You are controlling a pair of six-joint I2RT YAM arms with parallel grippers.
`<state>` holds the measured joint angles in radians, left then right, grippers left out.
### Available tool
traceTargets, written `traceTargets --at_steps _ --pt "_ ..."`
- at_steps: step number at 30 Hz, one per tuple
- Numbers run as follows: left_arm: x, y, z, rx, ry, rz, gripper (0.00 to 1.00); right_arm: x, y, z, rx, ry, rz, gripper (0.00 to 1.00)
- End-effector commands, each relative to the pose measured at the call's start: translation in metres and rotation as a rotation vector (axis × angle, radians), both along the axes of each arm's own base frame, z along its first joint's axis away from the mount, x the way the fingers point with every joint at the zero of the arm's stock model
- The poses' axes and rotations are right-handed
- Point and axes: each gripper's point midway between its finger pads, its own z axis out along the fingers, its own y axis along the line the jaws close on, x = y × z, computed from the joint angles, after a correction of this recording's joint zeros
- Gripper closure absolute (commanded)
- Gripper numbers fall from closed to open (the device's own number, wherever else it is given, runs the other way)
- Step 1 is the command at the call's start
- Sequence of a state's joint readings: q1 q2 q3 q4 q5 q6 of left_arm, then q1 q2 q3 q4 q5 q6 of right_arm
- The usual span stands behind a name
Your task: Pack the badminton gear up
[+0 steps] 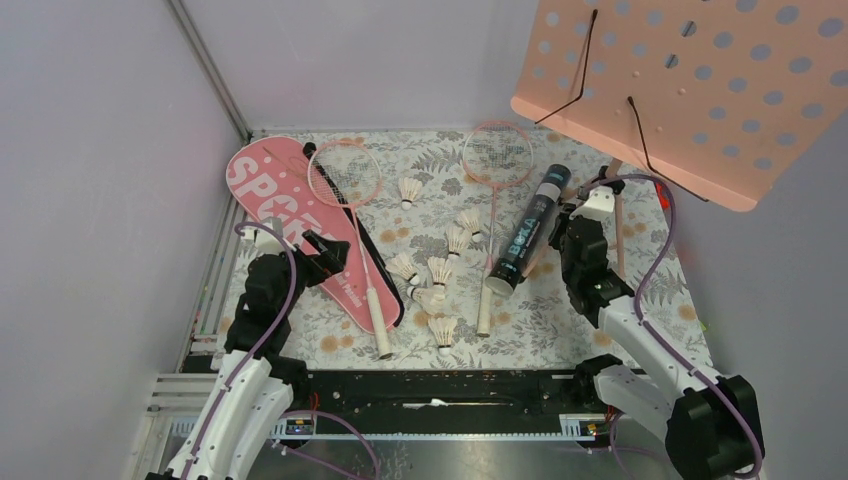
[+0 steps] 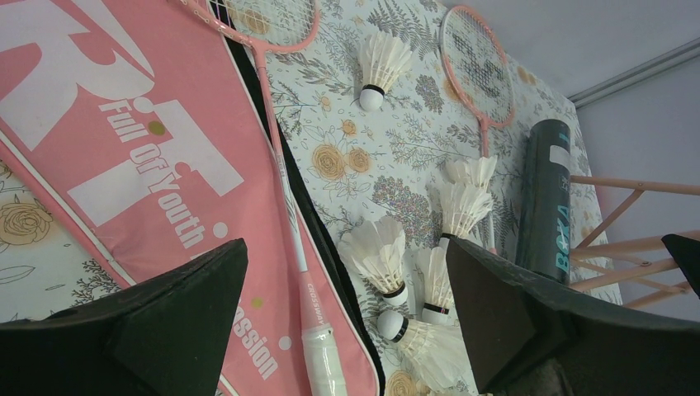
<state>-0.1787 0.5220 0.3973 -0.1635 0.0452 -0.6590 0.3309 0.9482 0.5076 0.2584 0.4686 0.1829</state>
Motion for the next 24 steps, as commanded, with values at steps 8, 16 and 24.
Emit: traceTargets --at_steps 8,16,24 --pt "0.003 -0.003 0.012 -0.004 -0.058 -0.016 0.01 0.025 -0.051 0.041 -0.320 -0.014 -0.148 0.92" --pt "0.001 -0.001 0.015 -0.001 -0.068 -0.010 0.01 0.029 -0.095 0.022 -0.144 -0.053 -0.190 1.00" --pt "0.002 -0.001 0.015 0.003 -0.062 -0.009 0.01 0.050 -0.119 -0.002 0.019 0.004 -0.197 1.00"
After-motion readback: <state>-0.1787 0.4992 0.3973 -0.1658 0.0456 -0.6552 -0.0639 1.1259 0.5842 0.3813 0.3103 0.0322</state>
